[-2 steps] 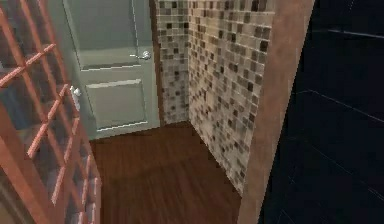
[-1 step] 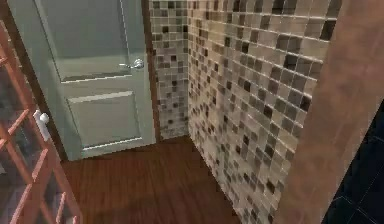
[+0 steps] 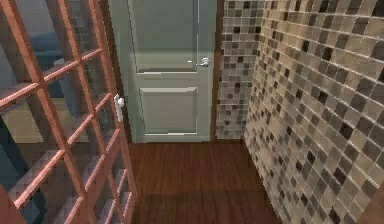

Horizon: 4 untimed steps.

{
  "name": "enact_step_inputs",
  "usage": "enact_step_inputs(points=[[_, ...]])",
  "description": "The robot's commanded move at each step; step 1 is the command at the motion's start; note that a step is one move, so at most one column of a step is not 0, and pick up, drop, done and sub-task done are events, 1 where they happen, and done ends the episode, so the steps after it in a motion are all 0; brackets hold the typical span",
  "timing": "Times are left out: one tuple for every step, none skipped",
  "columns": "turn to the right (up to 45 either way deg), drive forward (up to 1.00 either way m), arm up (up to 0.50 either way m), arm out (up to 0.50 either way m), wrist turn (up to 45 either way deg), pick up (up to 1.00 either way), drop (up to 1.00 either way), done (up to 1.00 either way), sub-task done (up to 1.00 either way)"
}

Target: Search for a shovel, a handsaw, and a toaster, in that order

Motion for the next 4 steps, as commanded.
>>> enact_step_inputs(points=[[0.0,1.0,0.0,0.0,0.0,0.0,0.0,0.0,0.0],[-24.0,0.0,0.0,0.0,0.0,0.0,0.0,0.0,0.0],[0.0,0.05,0.0,0.0,0.0,0.0,0.0,0.0,0.0],[21.0,0.0,0.0,0.0,0.0,0.0,0.0,0.0,0.0]])
